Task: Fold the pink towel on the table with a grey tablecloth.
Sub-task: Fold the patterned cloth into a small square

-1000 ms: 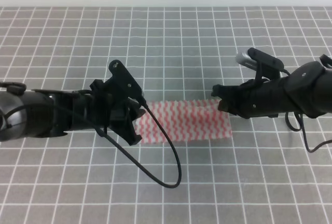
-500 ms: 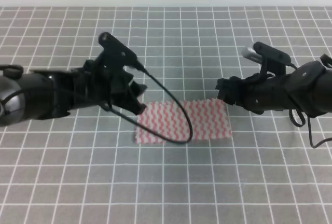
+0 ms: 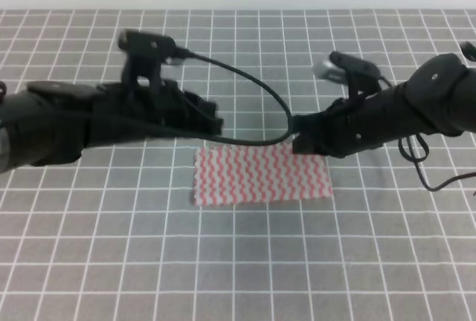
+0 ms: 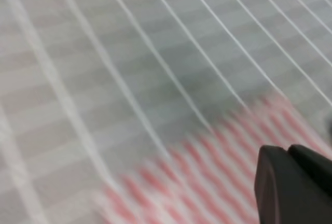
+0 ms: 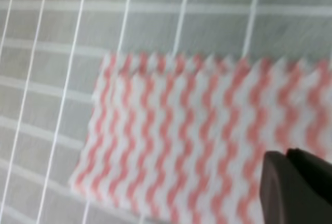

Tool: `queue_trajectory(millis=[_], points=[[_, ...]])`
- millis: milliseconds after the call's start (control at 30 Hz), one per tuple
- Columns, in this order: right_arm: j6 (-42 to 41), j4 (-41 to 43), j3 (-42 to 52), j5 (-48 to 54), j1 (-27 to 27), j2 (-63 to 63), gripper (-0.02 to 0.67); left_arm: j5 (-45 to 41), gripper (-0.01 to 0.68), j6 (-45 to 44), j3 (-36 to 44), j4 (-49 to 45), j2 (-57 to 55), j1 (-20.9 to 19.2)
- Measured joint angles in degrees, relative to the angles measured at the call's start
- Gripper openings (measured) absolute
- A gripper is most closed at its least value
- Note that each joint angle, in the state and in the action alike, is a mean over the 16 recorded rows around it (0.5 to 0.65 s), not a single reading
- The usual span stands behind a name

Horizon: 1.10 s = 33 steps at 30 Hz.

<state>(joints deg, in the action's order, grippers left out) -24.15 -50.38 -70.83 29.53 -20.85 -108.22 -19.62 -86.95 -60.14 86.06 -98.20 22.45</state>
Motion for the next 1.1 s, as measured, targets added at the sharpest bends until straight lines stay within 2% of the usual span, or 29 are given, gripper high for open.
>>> queue_trajectory(millis=[100, 333, 667, 1100], points=[[-0.02, 0.48, -0.67, 3.87, -0.12, 0.08, -0.007, -5.03, 0.003, 7.45, 0.0, -6.39, -0.54, 0.0], [-0.08, 0.9, -1.01, 9.21, -1.4, 0.19, -0.014, -13.45, 0.0, 21.44, 0.02, -18.81, -3.48, -0.02], [-0.12, 0.83, -1.03, 9.99, -3.66, -0.62, -0.015, -14.49, -0.001, 22.52, 0.01, -20.69, -8.4, -0.05], [-0.08, 0.72, -1.16, 8.91, -3.91, -2.53, -0.015, -14.59, -0.001, 22.52, -0.94, -22.43, -9.57, -0.21]])
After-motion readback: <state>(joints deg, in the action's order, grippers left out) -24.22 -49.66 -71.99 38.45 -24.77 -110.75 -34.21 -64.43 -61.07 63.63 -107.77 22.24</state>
